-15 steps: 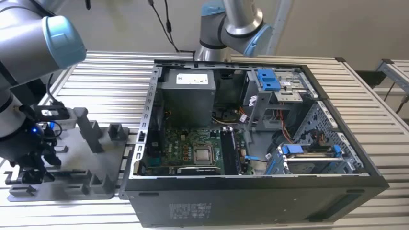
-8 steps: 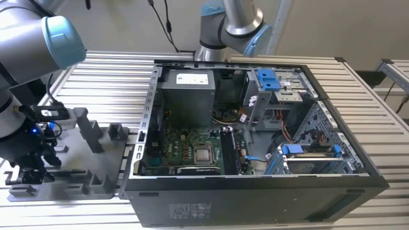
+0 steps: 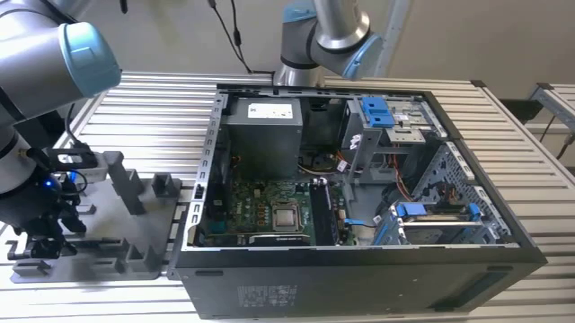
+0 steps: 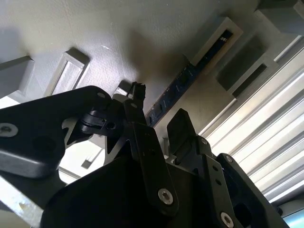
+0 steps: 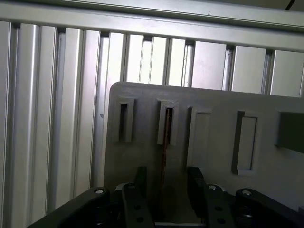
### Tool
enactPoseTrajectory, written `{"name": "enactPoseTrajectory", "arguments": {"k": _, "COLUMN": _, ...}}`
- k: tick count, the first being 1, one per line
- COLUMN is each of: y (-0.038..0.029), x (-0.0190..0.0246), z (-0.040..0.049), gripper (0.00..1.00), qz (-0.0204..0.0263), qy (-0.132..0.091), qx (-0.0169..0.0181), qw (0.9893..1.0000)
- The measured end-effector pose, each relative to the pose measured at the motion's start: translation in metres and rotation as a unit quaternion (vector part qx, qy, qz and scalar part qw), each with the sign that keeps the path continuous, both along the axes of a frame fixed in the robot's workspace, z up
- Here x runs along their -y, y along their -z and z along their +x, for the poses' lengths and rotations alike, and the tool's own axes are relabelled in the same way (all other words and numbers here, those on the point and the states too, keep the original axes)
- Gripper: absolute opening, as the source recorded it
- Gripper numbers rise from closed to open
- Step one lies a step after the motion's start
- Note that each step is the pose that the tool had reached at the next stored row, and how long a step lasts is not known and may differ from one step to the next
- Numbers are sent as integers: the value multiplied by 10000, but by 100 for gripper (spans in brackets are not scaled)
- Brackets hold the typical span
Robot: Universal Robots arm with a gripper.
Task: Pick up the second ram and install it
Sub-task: 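Pick up the second ram and move it above second insertion slot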
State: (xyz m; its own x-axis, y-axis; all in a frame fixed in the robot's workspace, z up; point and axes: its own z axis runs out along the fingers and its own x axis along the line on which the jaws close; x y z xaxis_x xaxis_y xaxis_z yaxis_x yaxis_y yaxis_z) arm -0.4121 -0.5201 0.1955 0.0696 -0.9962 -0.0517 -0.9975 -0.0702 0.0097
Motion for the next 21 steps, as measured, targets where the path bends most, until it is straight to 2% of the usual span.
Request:
{"name": "enactPoseTrajectory", "arguments": {"k": 4, "y": 0, "x": 0, "z": 0, "gripper": 46, "qz": 0, "qy": 0, "qx": 1, "qw": 10000}}
{"name": "enactPoseTrajectory", "arguments": {"k": 6, "y": 0, "x": 0, "z": 0, "gripper": 33, "qz": 0, "qy": 0, "qx": 1, "qw": 10000}}
{"name": "enactPoseTrajectory", "arguments": {"k": 7, "y": 0, "x": 0, "z": 0, "gripper": 33, "qz": 0, "qy": 0, "qx": 1, "qw": 10000}}
{"name": "enactPoseTrajectory", "arguments": {"k": 8, "y": 0, "x": 0, "z": 0, "gripper": 27, "qz": 0, "qy": 0, "qx": 1, "qw": 10000}}
{"name": "enactPoseTrajectory", "arguments": {"k": 13, "y": 0, "x": 0, "z": 0, "gripper": 27, "qz": 0, "qy": 0, "qx": 1, "qw": 10000}}
{"name": "enactPoseTrajectory", "arguments": {"k": 15, "y": 0, "x": 0, "z": 0, "gripper": 25, "qz": 0, "qy": 0, "qx": 2, "qw": 10000}}
{"name": "enactPoseTrajectory", "arguments": {"k": 16, "y": 0, "x": 0, "z": 0, "gripper": 17, "qz": 0, "qy": 0, "qx": 2, "qw": 10000}}
{"name": "enactPoseTrajectory", "arguments": {"k": 21, "y": 0, "x": 0, "z": 0, "gripper": 17, "qz": 0, "qy": 0, "qx": 2, "qw": 10000}}
